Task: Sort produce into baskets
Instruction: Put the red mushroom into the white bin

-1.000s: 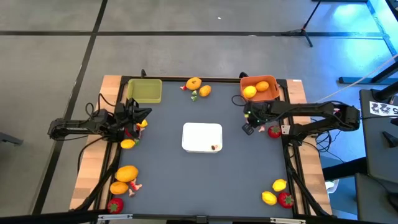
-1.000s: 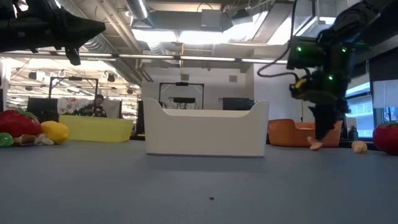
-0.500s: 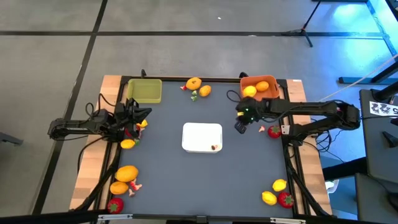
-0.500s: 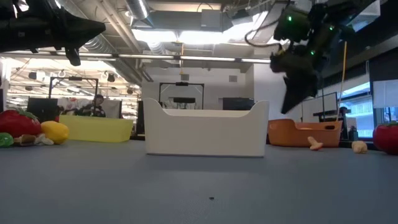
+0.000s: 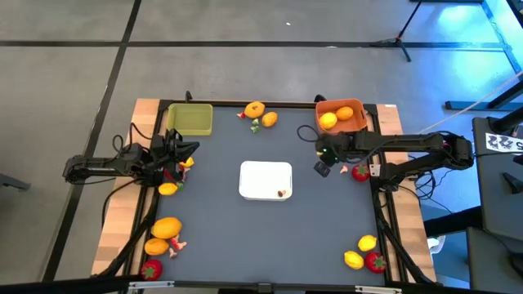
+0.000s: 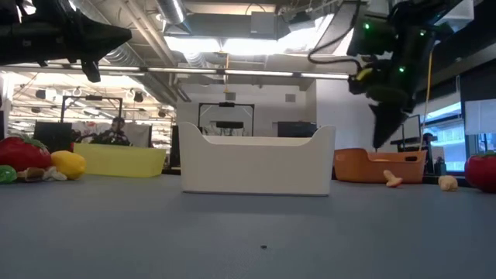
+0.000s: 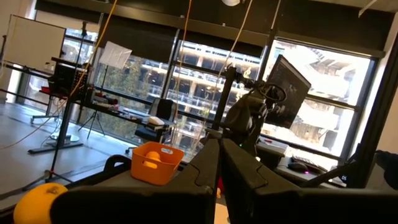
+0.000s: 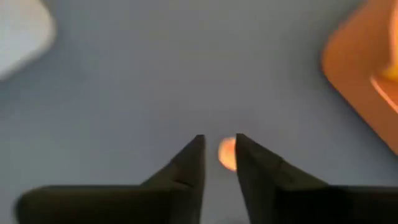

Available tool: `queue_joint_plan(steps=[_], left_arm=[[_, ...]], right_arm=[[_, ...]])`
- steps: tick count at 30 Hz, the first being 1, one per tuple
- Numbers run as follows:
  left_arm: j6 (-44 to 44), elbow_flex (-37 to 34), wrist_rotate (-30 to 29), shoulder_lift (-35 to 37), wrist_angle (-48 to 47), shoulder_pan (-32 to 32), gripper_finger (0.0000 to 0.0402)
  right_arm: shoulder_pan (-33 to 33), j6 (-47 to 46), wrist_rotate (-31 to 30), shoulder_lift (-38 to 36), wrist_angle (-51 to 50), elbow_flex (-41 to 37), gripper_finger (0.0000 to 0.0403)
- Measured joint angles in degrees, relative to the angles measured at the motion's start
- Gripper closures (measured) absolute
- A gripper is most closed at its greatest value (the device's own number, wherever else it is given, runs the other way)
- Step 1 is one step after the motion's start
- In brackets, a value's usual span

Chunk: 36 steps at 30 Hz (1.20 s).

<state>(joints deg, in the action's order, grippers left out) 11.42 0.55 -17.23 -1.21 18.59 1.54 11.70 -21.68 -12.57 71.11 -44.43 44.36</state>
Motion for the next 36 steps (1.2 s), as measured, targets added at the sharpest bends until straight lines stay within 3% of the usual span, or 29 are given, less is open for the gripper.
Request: queue_joint_plan(steps=[6, 11, 23, 36], left_arm=[[0.0, 0.0, 0.0, 0.0, 0.0, 0.0, 0.0389], [0.0, 0.0, 0.0, 0.0, 0.0, 0.0, 0.0389], [-0.2, 0.0, 0.0, -0.2, -0.4, 0.1, 0.0389], [-0.4, 0.0, 0.0, -0.2, -0.4, 0.1, 0.0389]], right_arm=[[0.4, -0.5, -0.3, 0.2, 0.6, -2.4, 0.0220], [2.9, -2.2, -0.1, 1.2, 3.2, -5.0, 0.0198], [6.3, -1.8, 4.6, 3.1, 9.2, -7.9, 0.0244], [6.3, 0.5, 3.2, 6.7, 10.9, -7.9, 0.0346]])
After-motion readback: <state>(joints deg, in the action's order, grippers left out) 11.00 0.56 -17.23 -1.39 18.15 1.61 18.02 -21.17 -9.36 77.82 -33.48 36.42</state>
